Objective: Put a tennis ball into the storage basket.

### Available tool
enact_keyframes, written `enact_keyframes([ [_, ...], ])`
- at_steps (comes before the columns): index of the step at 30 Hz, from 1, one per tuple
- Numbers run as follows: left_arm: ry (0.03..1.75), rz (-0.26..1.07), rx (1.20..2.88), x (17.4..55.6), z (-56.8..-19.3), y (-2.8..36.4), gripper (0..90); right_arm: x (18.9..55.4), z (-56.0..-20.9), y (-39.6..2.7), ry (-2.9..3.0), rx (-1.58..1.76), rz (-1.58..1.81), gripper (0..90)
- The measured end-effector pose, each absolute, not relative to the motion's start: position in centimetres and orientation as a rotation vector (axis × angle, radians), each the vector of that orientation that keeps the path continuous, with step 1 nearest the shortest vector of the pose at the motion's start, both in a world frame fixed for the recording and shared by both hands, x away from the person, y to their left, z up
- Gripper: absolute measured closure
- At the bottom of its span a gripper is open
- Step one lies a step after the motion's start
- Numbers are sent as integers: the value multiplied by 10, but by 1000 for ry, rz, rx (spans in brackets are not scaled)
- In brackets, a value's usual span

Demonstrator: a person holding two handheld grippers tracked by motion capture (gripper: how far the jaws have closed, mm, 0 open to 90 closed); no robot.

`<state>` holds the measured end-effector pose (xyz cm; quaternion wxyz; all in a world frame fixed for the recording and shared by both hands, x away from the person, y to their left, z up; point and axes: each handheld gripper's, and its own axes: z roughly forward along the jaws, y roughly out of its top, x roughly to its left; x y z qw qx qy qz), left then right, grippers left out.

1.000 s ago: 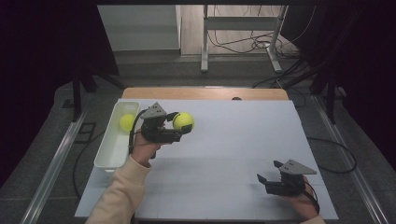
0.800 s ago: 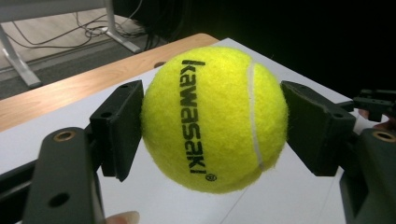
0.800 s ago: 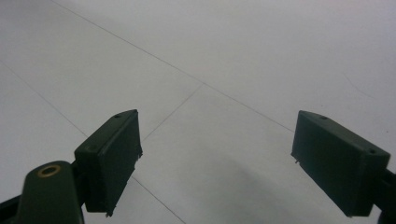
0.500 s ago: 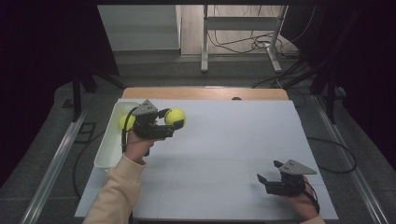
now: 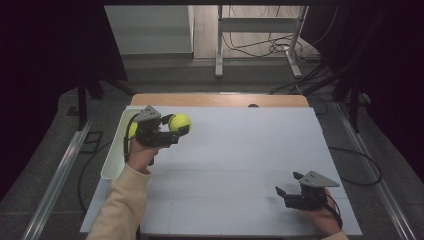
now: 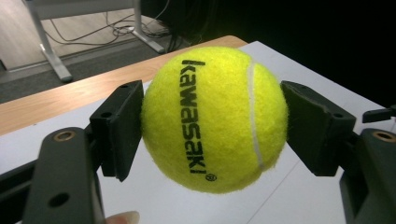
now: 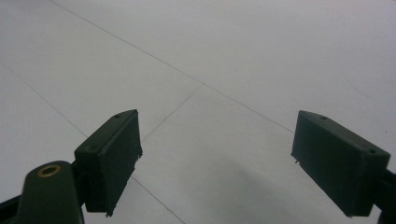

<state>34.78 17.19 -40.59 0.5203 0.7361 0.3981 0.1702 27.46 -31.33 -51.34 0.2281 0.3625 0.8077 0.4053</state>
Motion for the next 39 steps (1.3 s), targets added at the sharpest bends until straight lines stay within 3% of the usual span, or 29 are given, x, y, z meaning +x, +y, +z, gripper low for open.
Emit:
enact_keyframes([
  [39,1136,529,1695,346,-405,234,262,275,-514,-313,2222,994,1114,164],
])
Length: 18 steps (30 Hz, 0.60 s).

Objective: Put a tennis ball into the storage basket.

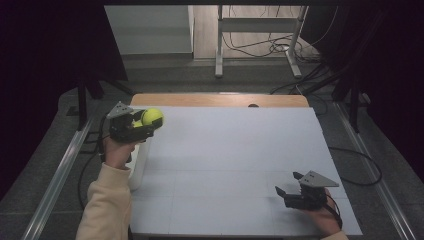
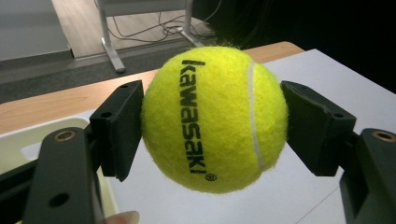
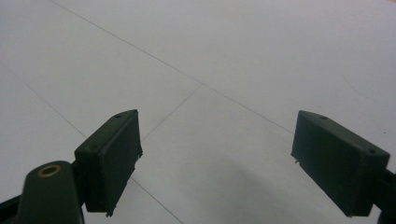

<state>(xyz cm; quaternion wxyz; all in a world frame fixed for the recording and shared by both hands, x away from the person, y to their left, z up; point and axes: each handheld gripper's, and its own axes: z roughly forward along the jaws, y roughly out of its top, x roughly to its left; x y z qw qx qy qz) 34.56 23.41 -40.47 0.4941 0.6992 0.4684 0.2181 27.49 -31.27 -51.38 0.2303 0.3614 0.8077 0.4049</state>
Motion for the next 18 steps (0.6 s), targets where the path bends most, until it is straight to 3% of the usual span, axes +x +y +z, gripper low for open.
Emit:
enact_keyframes([
  [18,1229,558,1711,336,-415,266,262,275,-514,-313,2223,995,1110,164],
])
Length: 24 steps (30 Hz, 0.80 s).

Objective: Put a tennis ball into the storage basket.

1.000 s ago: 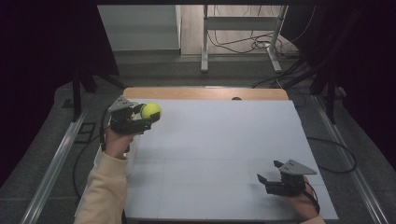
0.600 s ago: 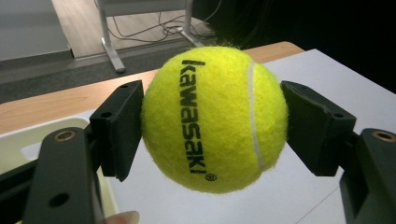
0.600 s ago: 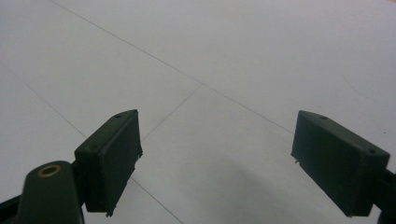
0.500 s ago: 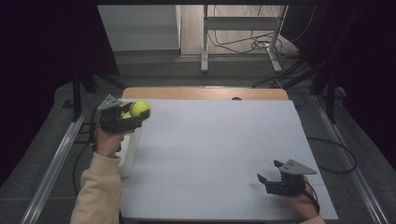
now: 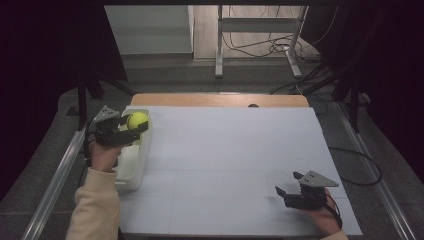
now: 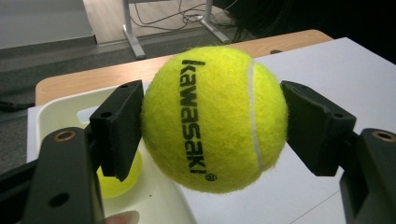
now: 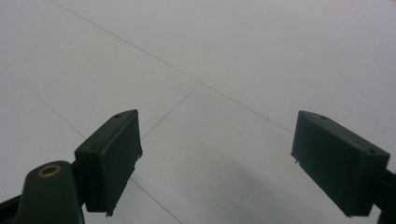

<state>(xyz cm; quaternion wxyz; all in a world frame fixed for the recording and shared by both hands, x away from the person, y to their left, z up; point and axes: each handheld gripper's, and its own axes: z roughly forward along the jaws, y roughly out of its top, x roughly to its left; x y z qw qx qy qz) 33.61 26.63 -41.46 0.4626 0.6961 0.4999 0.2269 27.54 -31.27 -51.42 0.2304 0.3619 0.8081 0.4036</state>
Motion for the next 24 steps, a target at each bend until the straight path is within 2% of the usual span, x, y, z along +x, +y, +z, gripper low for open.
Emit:
enact_keyframes([
  [24,1333,570,1699,341,-426,291,261,275,-514,-313,2225,995,1109,164],
])
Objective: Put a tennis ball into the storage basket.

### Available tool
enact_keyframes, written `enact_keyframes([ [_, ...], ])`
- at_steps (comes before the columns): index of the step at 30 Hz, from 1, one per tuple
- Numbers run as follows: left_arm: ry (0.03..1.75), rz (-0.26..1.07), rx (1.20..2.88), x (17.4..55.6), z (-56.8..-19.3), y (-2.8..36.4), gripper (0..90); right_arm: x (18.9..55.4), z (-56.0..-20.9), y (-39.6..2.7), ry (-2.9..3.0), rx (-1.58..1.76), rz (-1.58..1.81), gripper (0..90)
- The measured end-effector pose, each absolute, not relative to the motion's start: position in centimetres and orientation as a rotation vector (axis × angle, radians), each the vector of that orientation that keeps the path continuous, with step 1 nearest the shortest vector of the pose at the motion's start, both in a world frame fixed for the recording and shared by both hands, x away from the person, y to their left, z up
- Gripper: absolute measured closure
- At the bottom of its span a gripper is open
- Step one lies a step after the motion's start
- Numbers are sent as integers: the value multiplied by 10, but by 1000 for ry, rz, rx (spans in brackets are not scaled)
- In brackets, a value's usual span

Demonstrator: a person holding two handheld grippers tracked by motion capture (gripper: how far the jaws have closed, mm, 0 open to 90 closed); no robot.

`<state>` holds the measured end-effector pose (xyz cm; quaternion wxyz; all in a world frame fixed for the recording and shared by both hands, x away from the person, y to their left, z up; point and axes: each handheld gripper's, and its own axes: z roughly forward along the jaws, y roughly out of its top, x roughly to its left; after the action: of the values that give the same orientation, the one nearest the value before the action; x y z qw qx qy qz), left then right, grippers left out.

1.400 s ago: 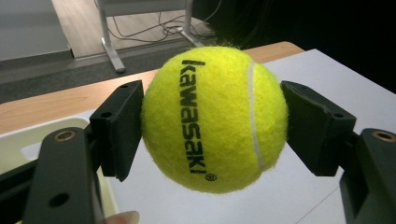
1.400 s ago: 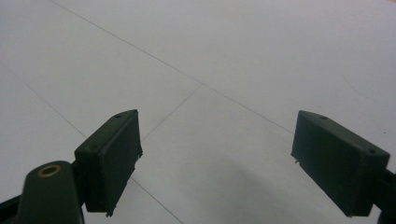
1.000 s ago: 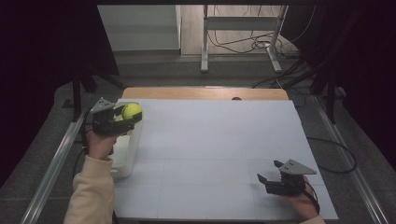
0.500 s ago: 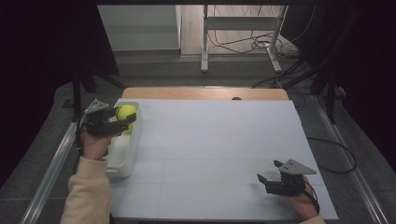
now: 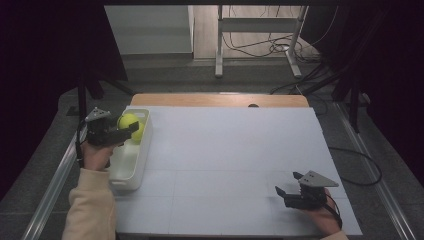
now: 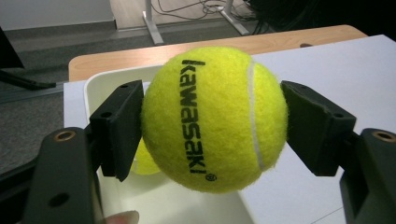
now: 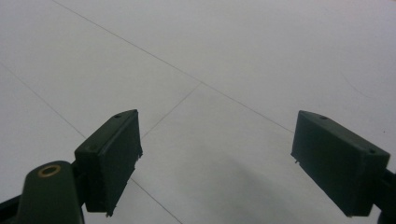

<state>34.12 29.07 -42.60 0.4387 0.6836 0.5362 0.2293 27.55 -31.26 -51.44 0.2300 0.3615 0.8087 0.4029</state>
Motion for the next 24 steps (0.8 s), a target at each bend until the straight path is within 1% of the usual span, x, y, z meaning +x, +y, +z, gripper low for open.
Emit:
enact_keyframes([
  [11,1377,596,1751,346,-431,290,261,276,-514,-312,2225,993,1108,164],
  [16,1403,589,1764,348,-435,293,261,276,-515,-312,2226,992,1107,164],
  [24,1444,567,1833,351,-440,292,261,276,-514,-312,2226,991,1108,164],
])
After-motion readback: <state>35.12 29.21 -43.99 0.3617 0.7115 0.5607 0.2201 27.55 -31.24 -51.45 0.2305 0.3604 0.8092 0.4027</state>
